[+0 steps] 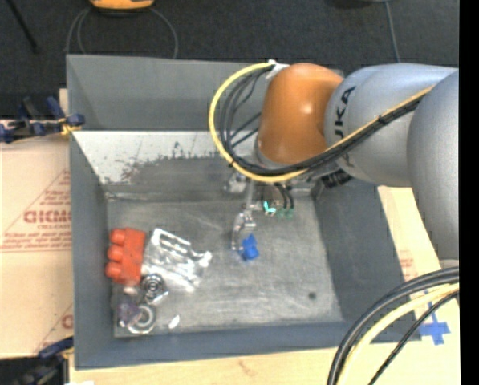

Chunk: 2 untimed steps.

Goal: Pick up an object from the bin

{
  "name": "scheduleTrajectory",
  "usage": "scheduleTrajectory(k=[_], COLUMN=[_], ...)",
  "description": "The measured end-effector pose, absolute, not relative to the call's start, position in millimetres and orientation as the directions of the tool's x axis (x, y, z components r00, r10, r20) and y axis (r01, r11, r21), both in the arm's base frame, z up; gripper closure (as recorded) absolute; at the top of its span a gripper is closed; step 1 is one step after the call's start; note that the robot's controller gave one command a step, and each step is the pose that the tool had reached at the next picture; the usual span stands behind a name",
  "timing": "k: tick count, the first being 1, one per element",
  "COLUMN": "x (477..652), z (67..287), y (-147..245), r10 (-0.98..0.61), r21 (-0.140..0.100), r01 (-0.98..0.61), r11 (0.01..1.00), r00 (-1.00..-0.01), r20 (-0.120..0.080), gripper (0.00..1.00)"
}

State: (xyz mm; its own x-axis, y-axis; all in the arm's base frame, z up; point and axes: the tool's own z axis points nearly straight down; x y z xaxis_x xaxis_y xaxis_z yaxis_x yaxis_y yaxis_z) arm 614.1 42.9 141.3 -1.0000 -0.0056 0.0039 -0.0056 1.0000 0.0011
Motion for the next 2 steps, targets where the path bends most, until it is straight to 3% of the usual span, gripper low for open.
scheduleTrajectory(k=[1, 2], x=[557.4, 559.0], z=[75.1, 77.1], y=[13.5, 12.7], r10=[0.129, 0.129], r21=[0.007, 0.005], r01=[0.128, 0.129], r11=[0.992, 0.992], r00=[-0.992, -0.991], r20=[-0.018, -0.019], gripper=[0.0, 1.0])
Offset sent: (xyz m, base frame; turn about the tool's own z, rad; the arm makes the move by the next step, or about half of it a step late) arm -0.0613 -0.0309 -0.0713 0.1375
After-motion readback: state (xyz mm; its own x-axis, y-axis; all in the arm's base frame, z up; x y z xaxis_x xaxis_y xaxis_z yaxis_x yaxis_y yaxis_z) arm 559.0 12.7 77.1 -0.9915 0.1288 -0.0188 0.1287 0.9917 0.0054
